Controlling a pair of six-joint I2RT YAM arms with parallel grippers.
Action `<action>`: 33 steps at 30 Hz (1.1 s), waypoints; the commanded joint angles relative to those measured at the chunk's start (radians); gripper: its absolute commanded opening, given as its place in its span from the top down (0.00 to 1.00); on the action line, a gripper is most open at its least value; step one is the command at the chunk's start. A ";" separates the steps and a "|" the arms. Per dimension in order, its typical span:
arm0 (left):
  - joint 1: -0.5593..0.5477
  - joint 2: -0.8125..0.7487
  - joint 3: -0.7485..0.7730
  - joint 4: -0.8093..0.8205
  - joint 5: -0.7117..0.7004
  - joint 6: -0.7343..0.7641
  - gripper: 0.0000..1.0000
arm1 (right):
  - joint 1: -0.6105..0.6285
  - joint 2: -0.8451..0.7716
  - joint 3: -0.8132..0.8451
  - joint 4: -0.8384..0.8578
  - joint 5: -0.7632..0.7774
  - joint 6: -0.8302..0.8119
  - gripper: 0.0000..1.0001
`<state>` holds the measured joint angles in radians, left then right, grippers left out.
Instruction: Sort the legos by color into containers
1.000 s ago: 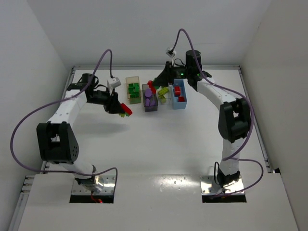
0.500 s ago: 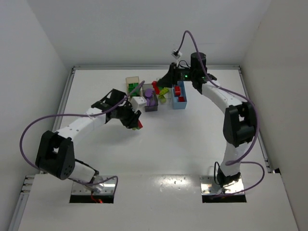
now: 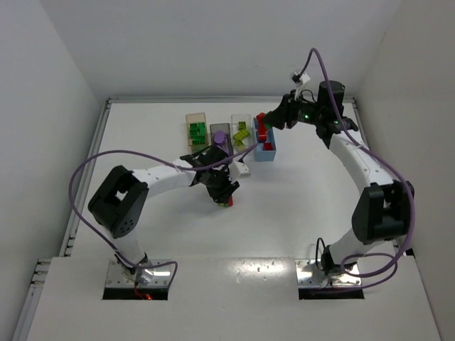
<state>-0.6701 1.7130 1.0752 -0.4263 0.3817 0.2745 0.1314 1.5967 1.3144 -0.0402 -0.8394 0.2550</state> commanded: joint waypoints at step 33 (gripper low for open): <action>0.434 -0.106 0.446 -0.327 0.831 -0.007 0.27 | 0.019 0.048 -0.093 0.457 -0.435 0.371 0.93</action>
<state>-0.2821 1.5318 1.4982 -0.6956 0.9764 0.2951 0.1257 1.6539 1.2194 0.2405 -1.1683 0.5262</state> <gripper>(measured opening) 0.730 0.370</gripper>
